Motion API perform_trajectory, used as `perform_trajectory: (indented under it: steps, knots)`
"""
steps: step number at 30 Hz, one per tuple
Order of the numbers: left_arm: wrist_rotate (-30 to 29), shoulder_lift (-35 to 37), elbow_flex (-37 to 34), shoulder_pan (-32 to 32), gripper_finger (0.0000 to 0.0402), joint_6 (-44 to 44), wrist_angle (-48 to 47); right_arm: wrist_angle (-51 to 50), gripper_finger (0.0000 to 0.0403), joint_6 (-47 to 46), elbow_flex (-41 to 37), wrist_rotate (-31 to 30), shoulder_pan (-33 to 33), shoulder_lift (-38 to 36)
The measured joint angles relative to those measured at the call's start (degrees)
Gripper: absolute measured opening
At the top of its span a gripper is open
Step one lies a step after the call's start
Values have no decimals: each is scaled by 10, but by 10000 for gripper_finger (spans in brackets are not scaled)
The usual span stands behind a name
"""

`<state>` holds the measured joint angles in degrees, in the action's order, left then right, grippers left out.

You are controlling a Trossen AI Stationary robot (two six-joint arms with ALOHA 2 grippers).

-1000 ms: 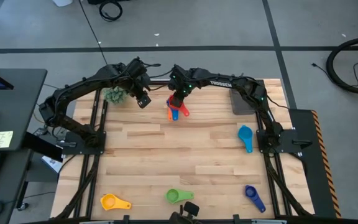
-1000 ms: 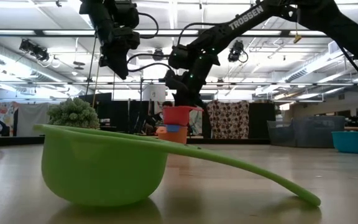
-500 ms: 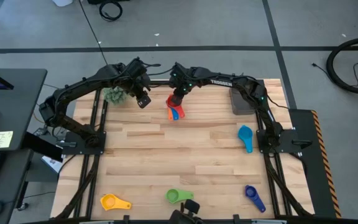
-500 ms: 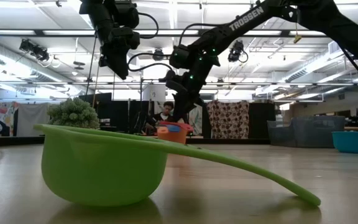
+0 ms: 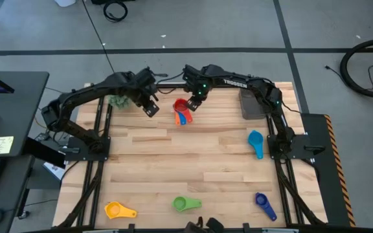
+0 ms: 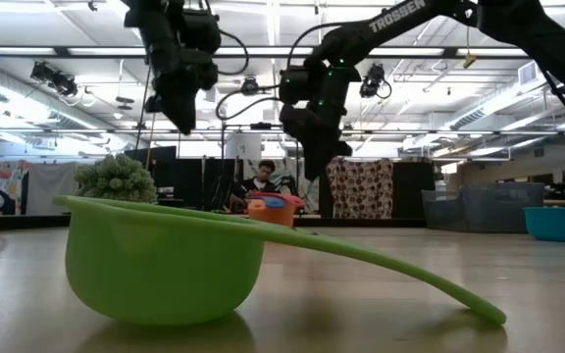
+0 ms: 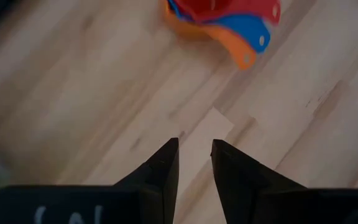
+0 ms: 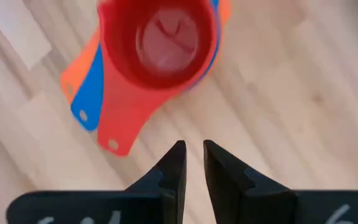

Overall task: Nest measuring cups in basket
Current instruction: Stack the red measuring cup on top of the blue measuring cup

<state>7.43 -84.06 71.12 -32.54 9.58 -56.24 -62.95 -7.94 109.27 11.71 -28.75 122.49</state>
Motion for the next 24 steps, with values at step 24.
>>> perform_trajectory:
  steps: [24]
  knots:
    - [27, -110, -214, 60, 101, 45, 438, 88, 61, -46, -102, 15, 28, 2]
